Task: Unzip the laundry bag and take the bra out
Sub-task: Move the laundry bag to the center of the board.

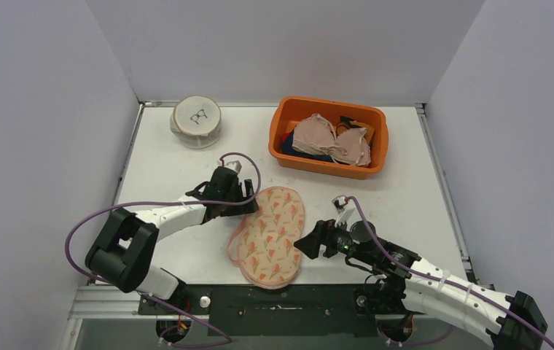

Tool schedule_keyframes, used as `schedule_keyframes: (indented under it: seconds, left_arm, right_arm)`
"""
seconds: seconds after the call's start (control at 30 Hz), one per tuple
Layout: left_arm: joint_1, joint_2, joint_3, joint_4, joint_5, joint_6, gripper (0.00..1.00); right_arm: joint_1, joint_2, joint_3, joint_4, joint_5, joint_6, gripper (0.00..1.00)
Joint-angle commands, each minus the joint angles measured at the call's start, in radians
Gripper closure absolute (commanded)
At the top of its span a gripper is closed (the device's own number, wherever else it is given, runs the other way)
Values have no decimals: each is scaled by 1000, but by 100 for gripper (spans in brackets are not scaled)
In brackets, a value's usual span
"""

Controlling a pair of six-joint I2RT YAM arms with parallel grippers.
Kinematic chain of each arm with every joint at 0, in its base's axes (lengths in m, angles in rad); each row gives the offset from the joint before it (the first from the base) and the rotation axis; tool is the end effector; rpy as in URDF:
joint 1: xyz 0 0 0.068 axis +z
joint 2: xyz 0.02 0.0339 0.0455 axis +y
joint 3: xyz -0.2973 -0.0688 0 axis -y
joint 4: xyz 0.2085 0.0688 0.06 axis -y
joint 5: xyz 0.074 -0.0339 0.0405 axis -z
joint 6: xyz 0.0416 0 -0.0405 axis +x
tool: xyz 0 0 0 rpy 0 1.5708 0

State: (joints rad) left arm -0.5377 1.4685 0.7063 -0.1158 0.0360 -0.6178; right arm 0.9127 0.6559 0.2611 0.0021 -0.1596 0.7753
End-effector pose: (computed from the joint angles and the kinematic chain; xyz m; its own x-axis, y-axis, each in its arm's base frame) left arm 0.2188 -0.1322 0.2197 -0.8466 -0.1691 -0.5046 0.0505 0.9184 -0.3925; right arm 0.0597 0.0881 0.2260 -0.7767 0.1251 -0.6173 -0.4582 0.5602 0.6901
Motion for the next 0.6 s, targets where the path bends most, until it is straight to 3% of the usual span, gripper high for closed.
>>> schedule_keyframes:
  seconds: [0.0, 0.2, 0.57]
  left_arm:
    - [8, 28, -17, 100, 59, -15, 34]
    - [8, 61, -43, 194, 110, -45, 45]
    - [8, 29, -80, 232, 125, -69, 86]
  right_arm:
    - [9, -16, -8, 8, -6, -5, 19]
    - [9, -40, -7, 1, 1, -5, 19]
    - [11, -70, -2, -59, 12, -9, 21]
